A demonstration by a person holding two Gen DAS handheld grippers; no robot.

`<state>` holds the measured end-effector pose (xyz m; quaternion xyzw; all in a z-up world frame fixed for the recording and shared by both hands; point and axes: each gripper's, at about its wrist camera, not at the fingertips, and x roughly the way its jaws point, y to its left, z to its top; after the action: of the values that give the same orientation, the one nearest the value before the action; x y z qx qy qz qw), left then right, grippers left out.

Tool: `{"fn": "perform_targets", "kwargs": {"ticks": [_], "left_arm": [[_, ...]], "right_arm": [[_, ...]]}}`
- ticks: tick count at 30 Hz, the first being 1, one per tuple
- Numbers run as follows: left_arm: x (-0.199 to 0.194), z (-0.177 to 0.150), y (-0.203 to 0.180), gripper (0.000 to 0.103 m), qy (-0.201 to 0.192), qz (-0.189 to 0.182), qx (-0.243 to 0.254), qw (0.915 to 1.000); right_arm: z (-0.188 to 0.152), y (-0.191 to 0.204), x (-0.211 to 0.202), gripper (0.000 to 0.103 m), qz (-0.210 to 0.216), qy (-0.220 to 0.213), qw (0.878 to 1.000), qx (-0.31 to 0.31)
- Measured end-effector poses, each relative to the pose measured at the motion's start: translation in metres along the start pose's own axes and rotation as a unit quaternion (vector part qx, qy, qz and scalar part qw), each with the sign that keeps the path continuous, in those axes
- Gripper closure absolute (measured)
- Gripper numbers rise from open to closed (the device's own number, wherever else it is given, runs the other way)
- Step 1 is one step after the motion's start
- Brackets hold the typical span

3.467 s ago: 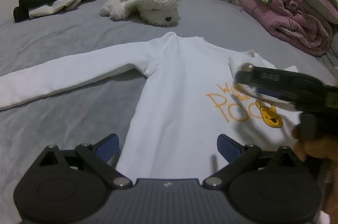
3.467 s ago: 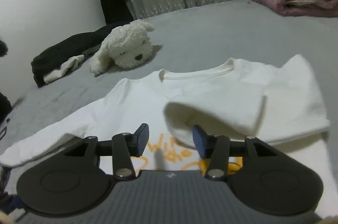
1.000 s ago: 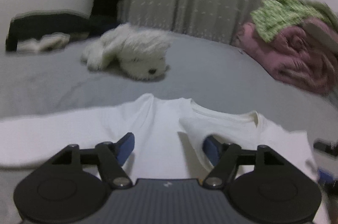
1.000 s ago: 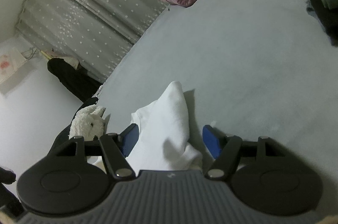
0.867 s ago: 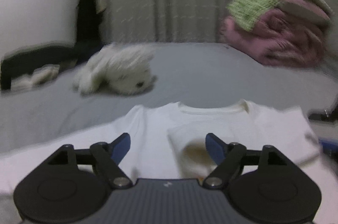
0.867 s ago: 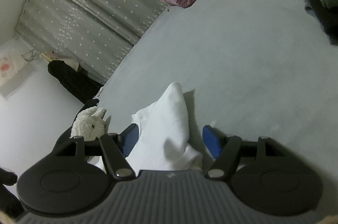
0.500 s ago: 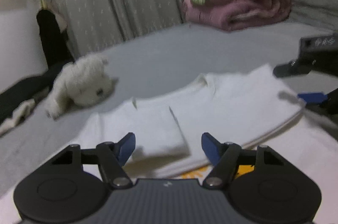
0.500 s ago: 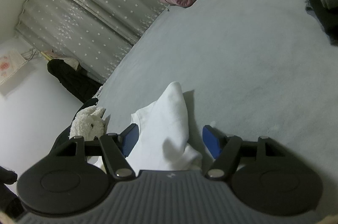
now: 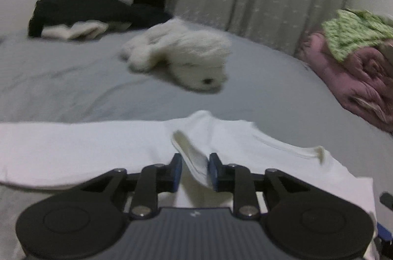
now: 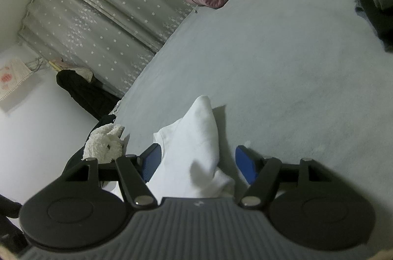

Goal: Fold clothes

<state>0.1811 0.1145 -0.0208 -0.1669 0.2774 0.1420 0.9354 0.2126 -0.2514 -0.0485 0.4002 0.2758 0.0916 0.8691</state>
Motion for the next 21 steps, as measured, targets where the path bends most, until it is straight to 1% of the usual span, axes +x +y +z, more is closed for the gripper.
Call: {"fn": "perform_targets", "kwargs": {"ticks": [1,2,3,5,6,7,10,12,13,14,15,16,17,20,21], "left_arm": [[0.002,0.001,0.006,0.075,0.005,-0.001,-0.011,0.9999],[0.005,0.003,0.011,0.074,0.010,-0.003,-0.021,0.9997],[0.007,0.003,0.015,0.072,0.012,-0.007,-0.030,0.9995],[0.008,0.002,0.021,0.070,0.015,-0.014,-0.044,0.9988],[0.009,0.003,0.022,0.070,0.015,-0.018,-0.051,0.9985],[0.009,0.004,0.024,0.070,0.015,-0.021,-0.057,0.9981],[0.013,0.007,0.029,0.070,0.015,-0.032,-0.075,0.9966],[0.019,0.009,0.033,0.072,0.023,-0.036,-0.077,0.9961],[0.023,0.010,0.034,0.072,0.032,-0.039,-0.074,0.9960],[0.027,0.011,0.036,0.074,0.040,-0.041,-0.072,0.9958],[0.028,0.011,0.037,0.080,0.042,-0.043,-0.073,0.9955],[0.029,0.012,0.039,0.085,0.043,-0.046,-0.074,0.9953],[0.029,0.012,0.041,0.091,0.044,-0.049,-0.075,0.9950],[0.024,0.014,0.045,0.099,0.026,-0.078,-0.072,0.9941],[0.022,0.014,0.046,0.099,0.019,-0.083,-0.067,0.9941]], "right_arm": [[0.000,0.000,0.001,0.033,0.000,-0.001,1.000,-0.004],[-0.001,0.001,0.002,0.035,-0.002,-0.003,1.000,-0.013],[-0.002,0.002,0.003,0.037,-0.005,-0.006,1.000,-0.024],[-0.003,0.003,0.006,0.047,-0.013,-0.013,0.999,-0.046],[-0.004,0.003,0.008,0.049,-0.017,-0.016,0.998,-0.055],[-0.004,0.003,0.009,0.052,-0.017,-0.018,0.998,-0.059],[-0.002,0.000,0.013,0.053,-0.009,-0.023,0.998,-0.064],[-0.001,-0.004,0.015,0.059,-0.004,-0.025,0.998,-0.059],[0.000,-0.006,0.017,0.065,-0.001,-0.023,0.998,-0.057],[0.000,-0.006,0.019,0.075,0.003,-0.020,0.998,-0.055],[-0.001,-0.006,0.021,0.080,0.006,-0.014,0.998,-0.055],[-0.001,-0.005,0.021,0.089,0.006,-0.015,0.998,-0.058],[-0.002,-0.004,0.020,0.093,0.004,-0.018,0.998,-0.062],[0.000,0.001,0.008,0.097,0.005,-0.053,0.996,-0.069],[0.000,0.002,0.004,0.097,0.002,-0.064,0.995,-0.073]]}}
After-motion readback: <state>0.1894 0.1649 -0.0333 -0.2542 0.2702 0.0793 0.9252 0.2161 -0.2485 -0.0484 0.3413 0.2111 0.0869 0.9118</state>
